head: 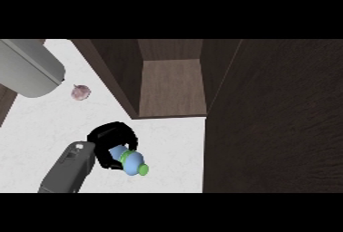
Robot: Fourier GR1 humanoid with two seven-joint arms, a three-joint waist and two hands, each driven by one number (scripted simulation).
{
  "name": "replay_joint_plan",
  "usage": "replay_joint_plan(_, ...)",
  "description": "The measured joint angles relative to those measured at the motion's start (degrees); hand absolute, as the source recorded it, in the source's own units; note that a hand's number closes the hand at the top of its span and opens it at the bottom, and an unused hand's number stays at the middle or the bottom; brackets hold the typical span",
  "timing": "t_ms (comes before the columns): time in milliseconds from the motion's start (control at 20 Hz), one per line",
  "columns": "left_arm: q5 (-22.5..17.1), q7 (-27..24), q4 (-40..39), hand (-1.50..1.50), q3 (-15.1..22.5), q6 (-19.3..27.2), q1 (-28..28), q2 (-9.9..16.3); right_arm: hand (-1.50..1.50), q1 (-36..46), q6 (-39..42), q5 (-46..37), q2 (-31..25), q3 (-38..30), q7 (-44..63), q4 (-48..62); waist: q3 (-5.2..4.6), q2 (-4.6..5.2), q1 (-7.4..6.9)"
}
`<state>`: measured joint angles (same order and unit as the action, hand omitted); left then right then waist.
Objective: Pick up the bottled water, place it into the cabinet and close the cabinet
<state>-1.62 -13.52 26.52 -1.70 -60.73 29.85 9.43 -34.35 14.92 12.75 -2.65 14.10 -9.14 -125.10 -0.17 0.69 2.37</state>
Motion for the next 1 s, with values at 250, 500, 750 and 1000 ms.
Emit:
replay_joint_plan(250, -5.1, -4.3, 1.5, 1.50, -7.0, 9.7, -5.0, 0.6, -1.50, -1.4, -0.8, -0.2, 0.4, -0.2, -0.3, -0.4, -0.02, -0.43, -2.17)
replay_joint_plan(500, -11.0, -12.1, 3.7, 1.50, -16.0, 21.9, -10.3, 0.5, -1.50, -2.3, -1.4, -0.3, 0.6, -0.7, -0.5, -0.7, 0.11, -0.79, -3.50)
replay_joint_plan(750, -13.9, -18.2, 5.6, 1.50, -19.1, 27.2, -13.0, -2.1, -1.50, -2.1, -0.9, 0.2, 0.0, -0.7, -0.6, -0.2, 0.25, -0.86, -2.55)
replay_joint_plan(1000, -17.8, -15.5, 11.4, 1.50, -19.2, 27.6, -16.7, -3.4, -1.50, -1.3, -1.5, -0.9, 0.3, 0.3, -0.9, 0.5, 0.24, -0.86, -2.41)
